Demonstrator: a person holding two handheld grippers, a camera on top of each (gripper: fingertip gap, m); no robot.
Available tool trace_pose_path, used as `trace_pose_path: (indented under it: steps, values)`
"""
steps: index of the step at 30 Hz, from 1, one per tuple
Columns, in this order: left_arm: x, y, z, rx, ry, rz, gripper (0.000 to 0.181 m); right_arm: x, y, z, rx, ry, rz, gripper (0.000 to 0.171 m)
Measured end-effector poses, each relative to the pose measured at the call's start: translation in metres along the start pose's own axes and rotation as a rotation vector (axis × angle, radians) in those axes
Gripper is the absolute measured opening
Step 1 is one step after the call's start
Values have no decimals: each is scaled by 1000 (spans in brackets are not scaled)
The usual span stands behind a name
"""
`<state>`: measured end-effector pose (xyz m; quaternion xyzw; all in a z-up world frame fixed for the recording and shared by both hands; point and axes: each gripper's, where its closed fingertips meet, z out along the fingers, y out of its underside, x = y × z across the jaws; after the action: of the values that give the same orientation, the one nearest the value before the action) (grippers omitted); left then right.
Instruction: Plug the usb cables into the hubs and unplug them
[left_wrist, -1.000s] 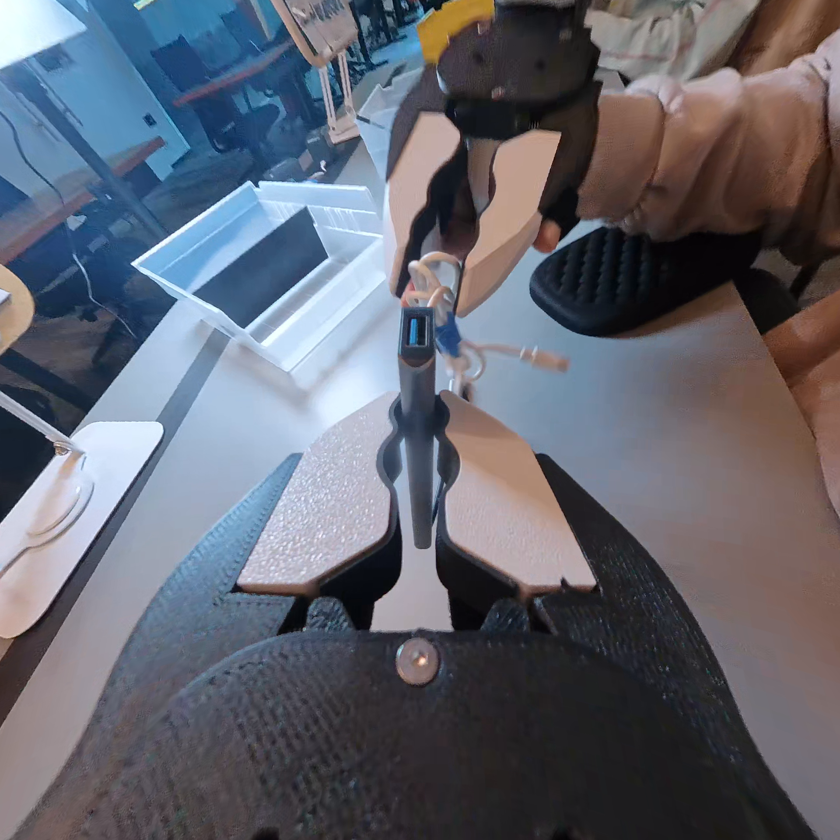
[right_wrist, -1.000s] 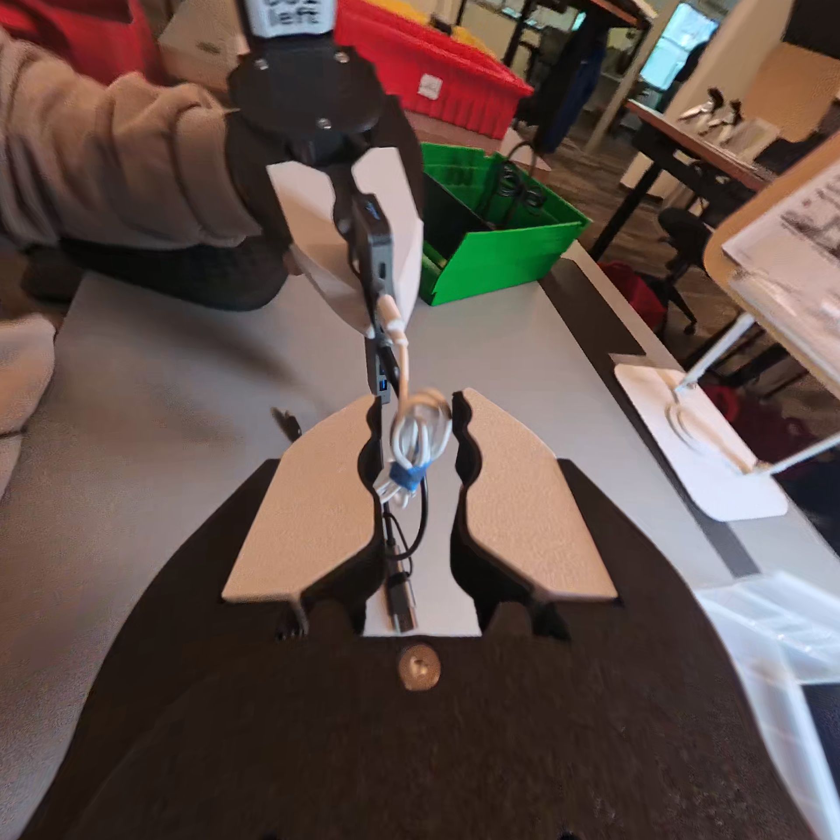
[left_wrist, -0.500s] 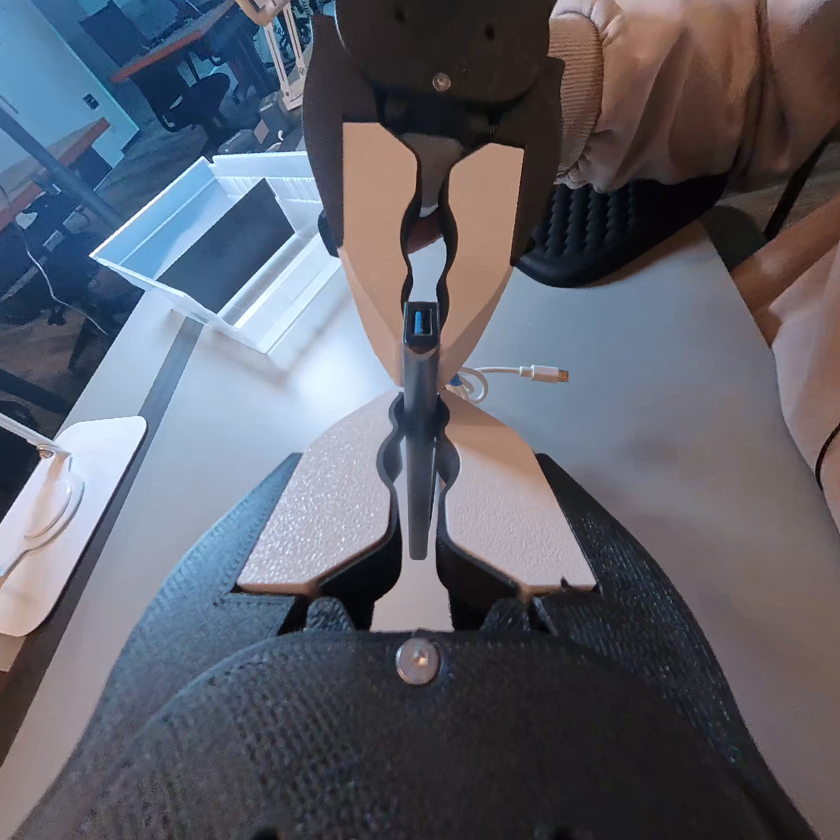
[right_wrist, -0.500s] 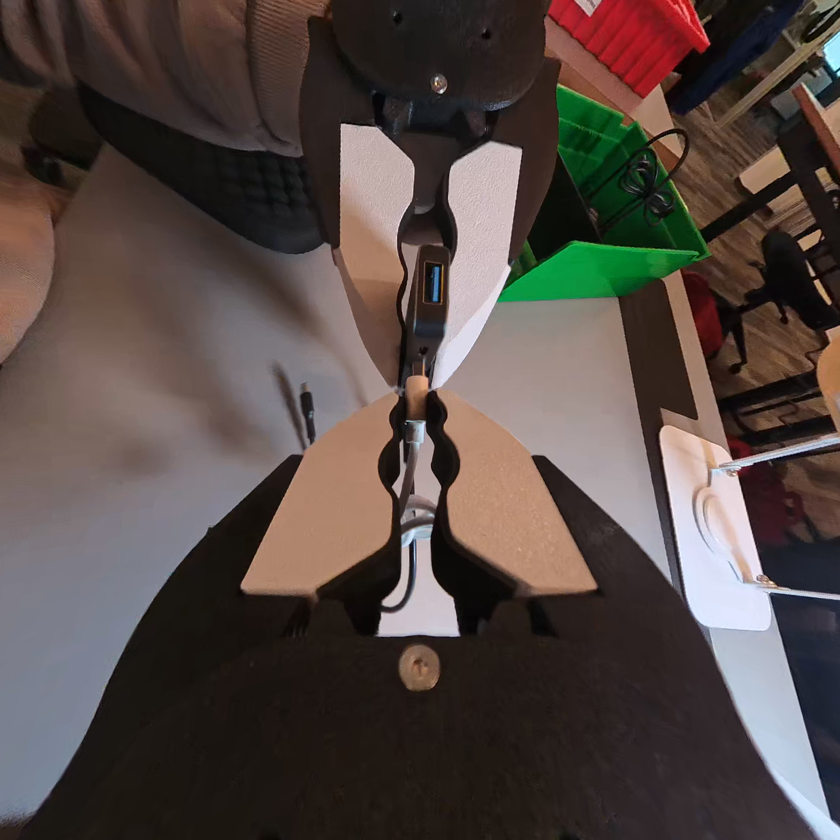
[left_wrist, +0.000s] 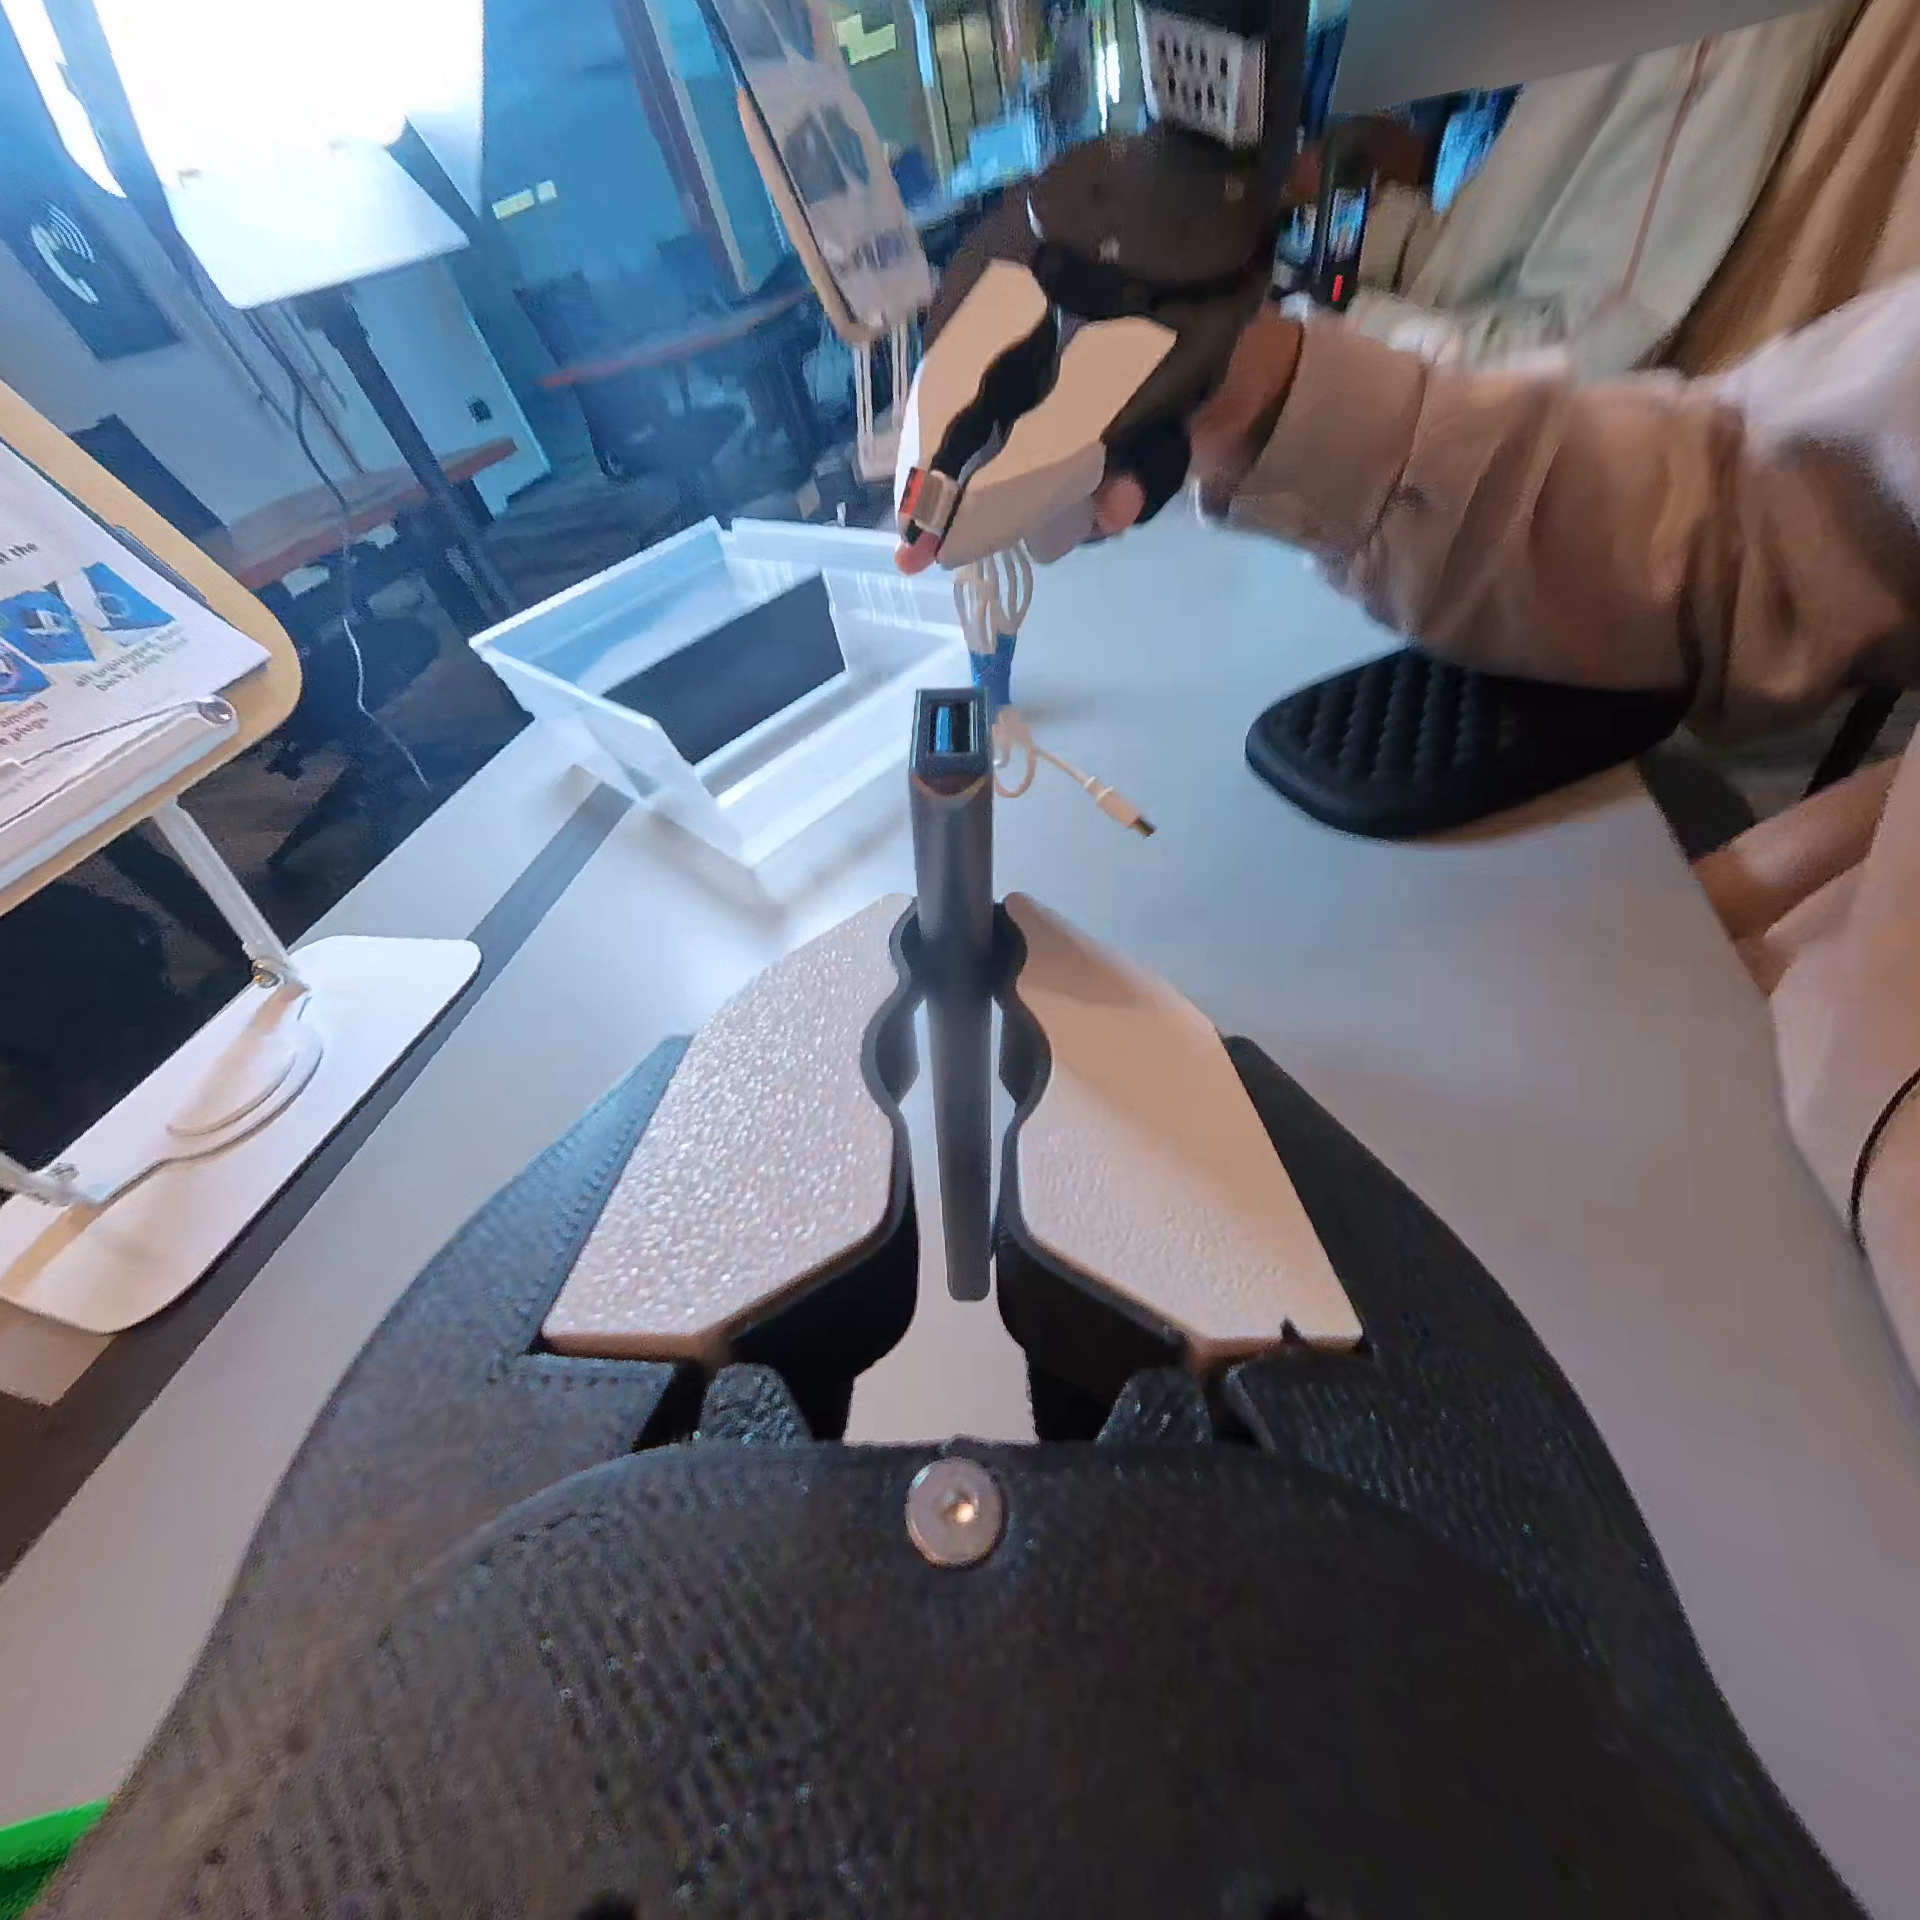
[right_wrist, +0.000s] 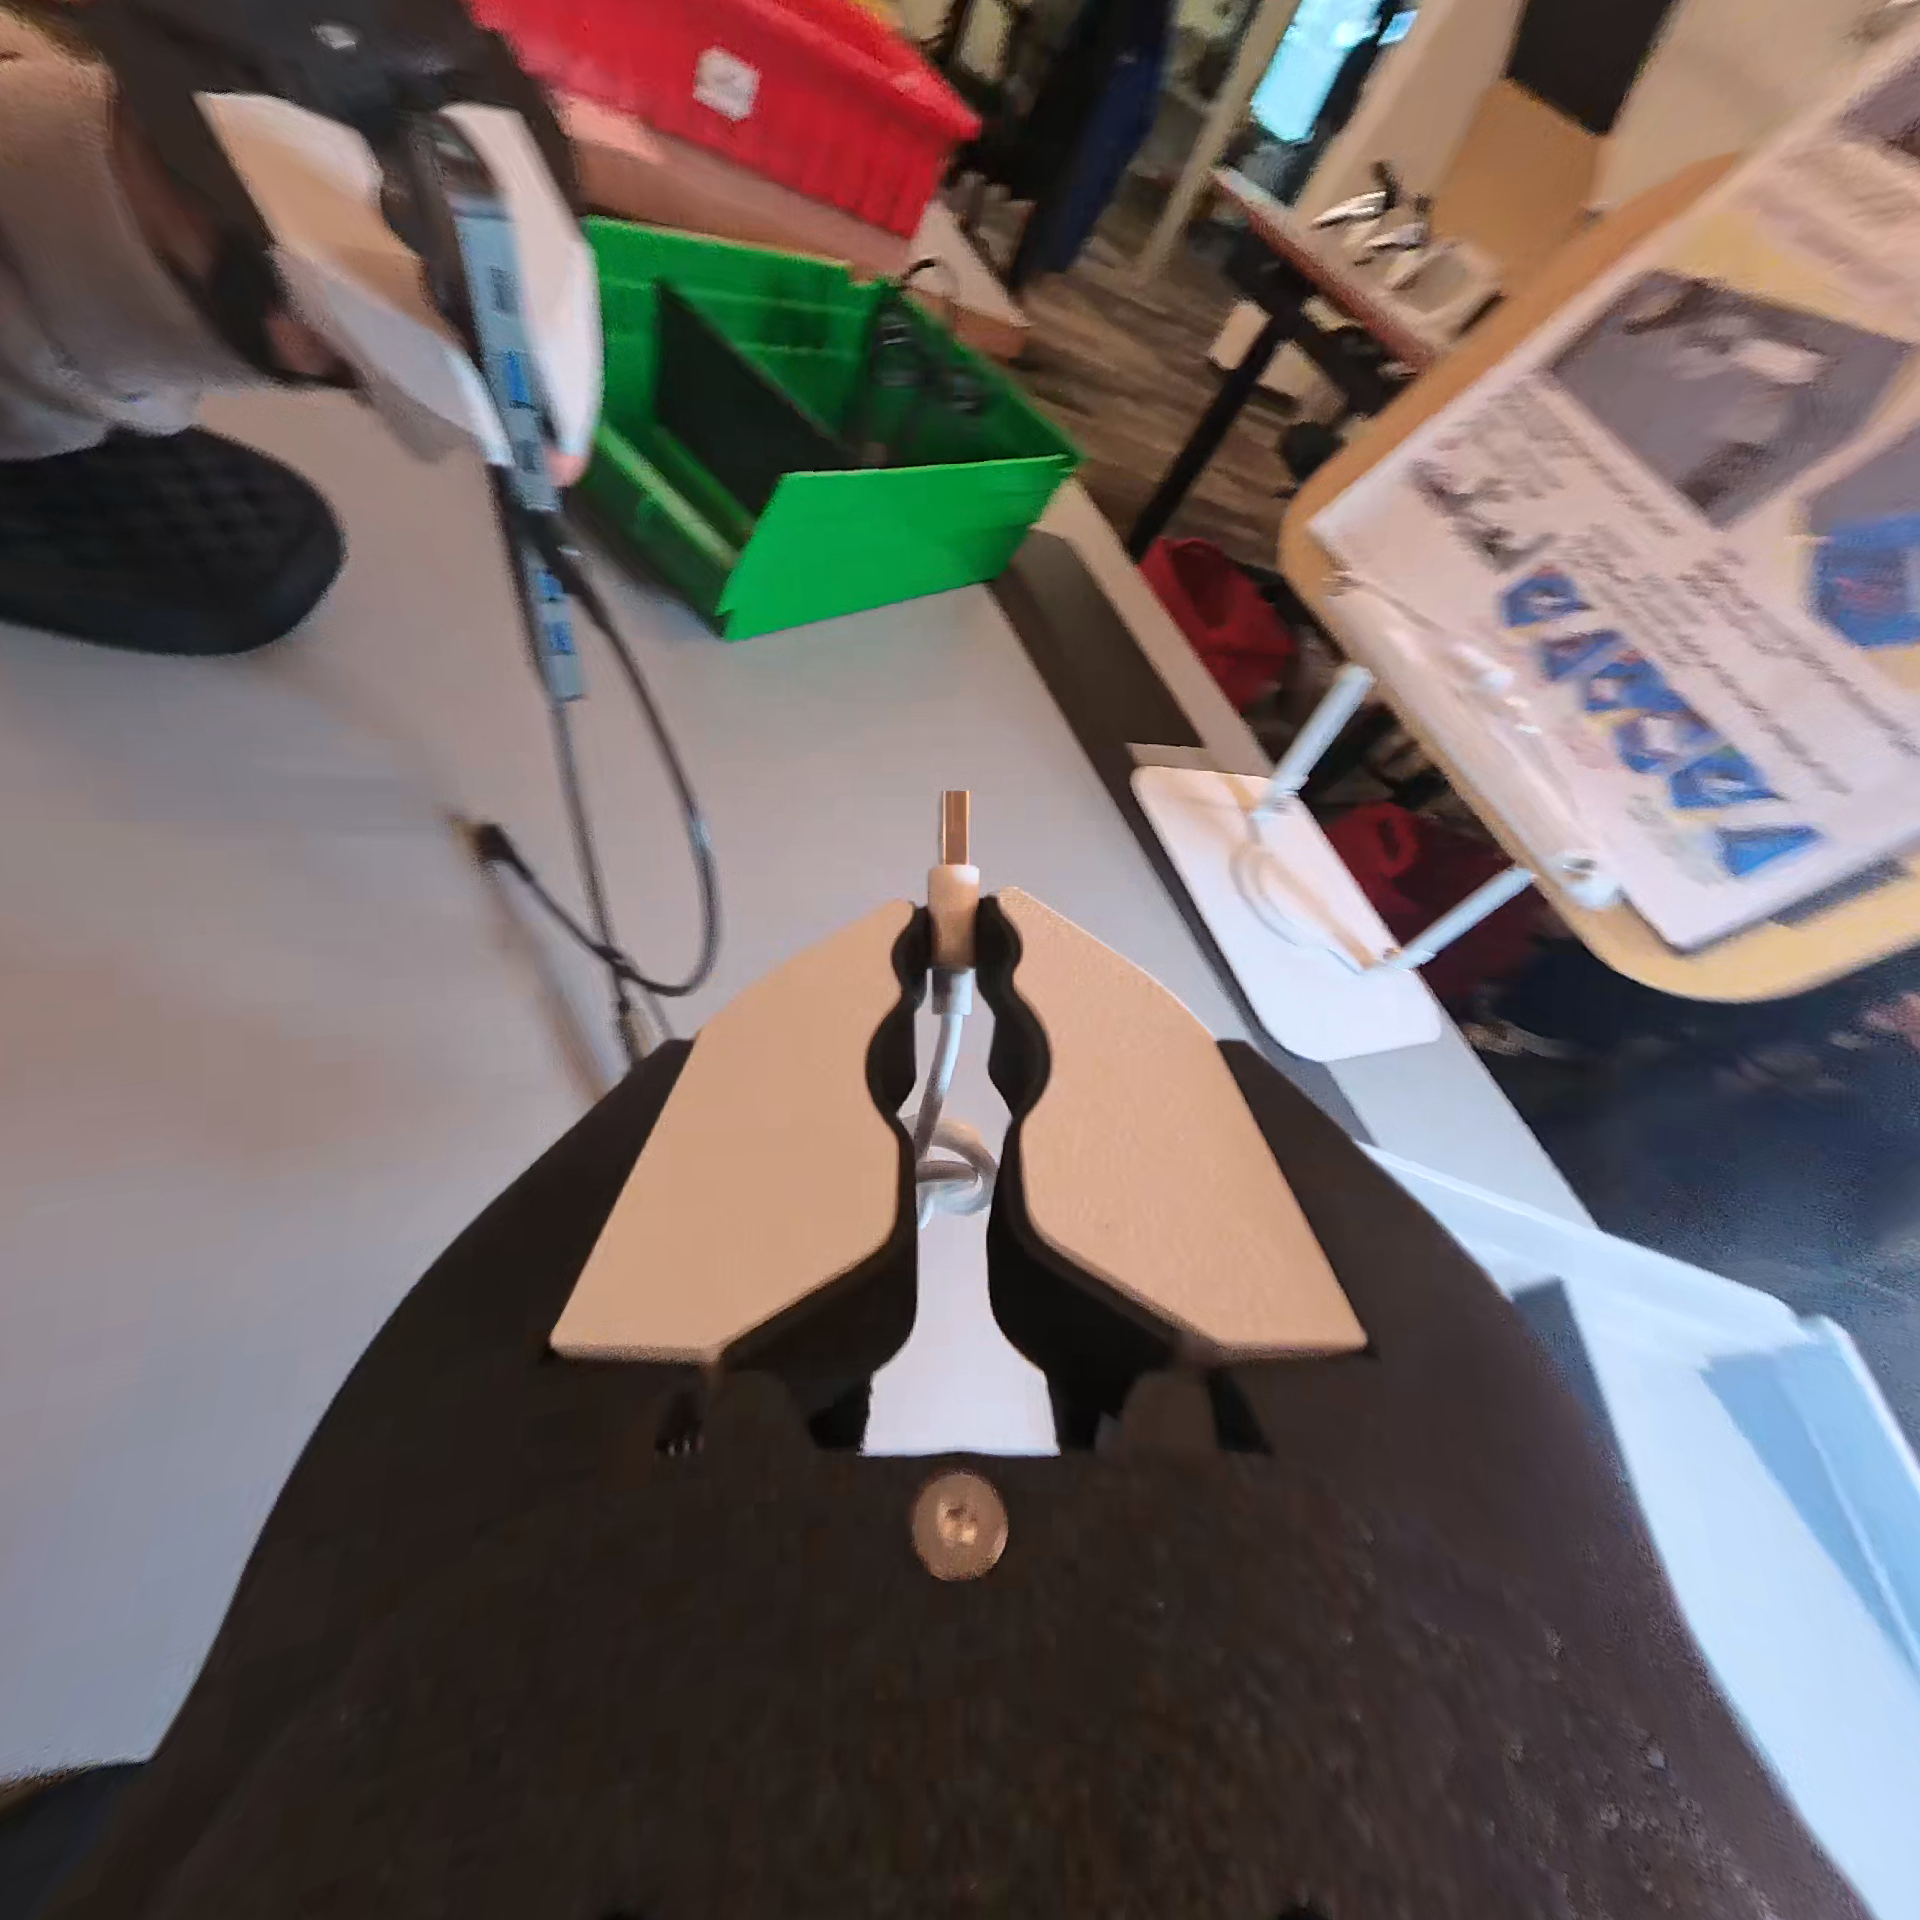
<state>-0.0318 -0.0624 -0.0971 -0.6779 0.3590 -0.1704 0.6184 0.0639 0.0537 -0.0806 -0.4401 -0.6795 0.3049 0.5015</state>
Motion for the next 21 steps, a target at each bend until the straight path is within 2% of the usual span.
trace_pose_path:
  steps: [4,8,14,18,21]
  values:
    - [-9,-27,-14,221,37,-162,11,52,3,-27,1,205,46,8]
    - [-14,-34,-17,347,80,-277,11,105,13,-41,-57,370,53,8]
    - [-14,-32,-13,363,68,-286,11,170,55,-40,-168,584,88,8]
    - [-12,-25,-10,346,69,-282,11,184,106,-32,-270,653,164,8]
    - [-11,-22,-8,339,74,-283,11,184,129,-32,-359,667,179,8]
